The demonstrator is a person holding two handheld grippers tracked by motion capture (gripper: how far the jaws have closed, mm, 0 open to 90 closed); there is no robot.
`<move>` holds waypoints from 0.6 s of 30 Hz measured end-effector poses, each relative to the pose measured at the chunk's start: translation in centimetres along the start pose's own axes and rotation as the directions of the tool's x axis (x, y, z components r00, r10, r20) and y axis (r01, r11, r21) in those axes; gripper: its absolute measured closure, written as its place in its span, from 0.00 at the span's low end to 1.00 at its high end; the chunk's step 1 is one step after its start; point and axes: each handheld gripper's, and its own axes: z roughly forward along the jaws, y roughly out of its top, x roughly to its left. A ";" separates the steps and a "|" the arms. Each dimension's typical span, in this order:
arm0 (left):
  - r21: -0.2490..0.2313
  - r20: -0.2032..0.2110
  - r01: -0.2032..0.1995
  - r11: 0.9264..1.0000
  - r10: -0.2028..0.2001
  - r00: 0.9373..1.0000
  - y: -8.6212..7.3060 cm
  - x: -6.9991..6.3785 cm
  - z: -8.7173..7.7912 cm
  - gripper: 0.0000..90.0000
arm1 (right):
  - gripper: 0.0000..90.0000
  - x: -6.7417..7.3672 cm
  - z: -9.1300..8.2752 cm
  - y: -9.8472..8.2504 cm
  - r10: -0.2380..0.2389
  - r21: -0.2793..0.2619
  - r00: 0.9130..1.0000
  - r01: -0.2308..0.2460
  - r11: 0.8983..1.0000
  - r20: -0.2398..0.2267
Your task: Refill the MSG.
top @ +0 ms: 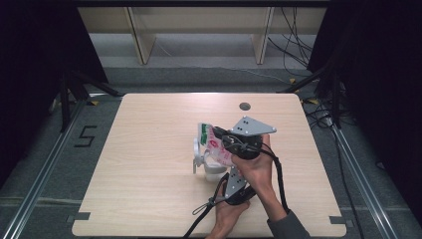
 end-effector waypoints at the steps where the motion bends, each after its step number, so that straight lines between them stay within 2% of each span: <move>1: 0.000 0.000 -0.001 1.000 0.001 1.000 0.0 0.0 0.0 0.88 | 0.99 0.0 -0.1 0.1 -0.008 -0.006 1.000 0.008 1.000 0.017; 2: -0.001 0.002 0.000 1.000 0.000 1.000 0.0 0.0 0.1 0.88 | 0.99 0.0 -0.1 0.1 0.004 0.000 1.000 -0.004 1.000 0.006; 5: -0.002 0.005 0.000 1.000 0.000 1.000 0.0 0.1 0.1 0.88 | 0.99 -0.1 -0.1 0.0 -0.011 -0.004 1.000 0.011 1.000 0.018; 6: -0.013 0.008 0.003 1.000 -0.003 1.000 0.0 0.1 0.2 0.88 | 0.99 0.0 -0.1 0.0 0.005 0.003 1.000 -0.005 1.000 0.008; 7: 0.001 0.001 -0.001 1.000 0.001 1.000 0.0 0.1 0.1 0.88 | 0.99 -0.1 -0.1 0.0 0.001 -0.001 1.000 -0.001 1.000 0.009; 8: -0.005 0.013 0.000 1.000 0.000 1.000 0.0 0.1 0.2 0.88 | 0.99 -0.1 -0.1 0.1 0.003 -0.002 1.000 -0.003 1.000 0.010; 13: -0.005 0.010 0.003 1.000 -0.003 1.000 0.1 0.0 0.2 0.88 | 0.99 -0.2 -0.1 0.1 0.007 -0.010 1.000 -0.007 1.000 0.013; 15: -0.004 0.021 0.006 1.000 -0.006 1.000 0.0 0.1 0.3 0.88 | 0.99 -0.2 -0.1 0.0 0.005 -0.006 1.000 -0.005 1.000 0.025; 18: 0.010 0.010 0.000 1.000 0.000 1.000 0.0 0.0 0.2 0.88 | 0.99 -0.4 -0.1 -0.1 -0.004 -0.007 1.000 0.004 1.000 0.028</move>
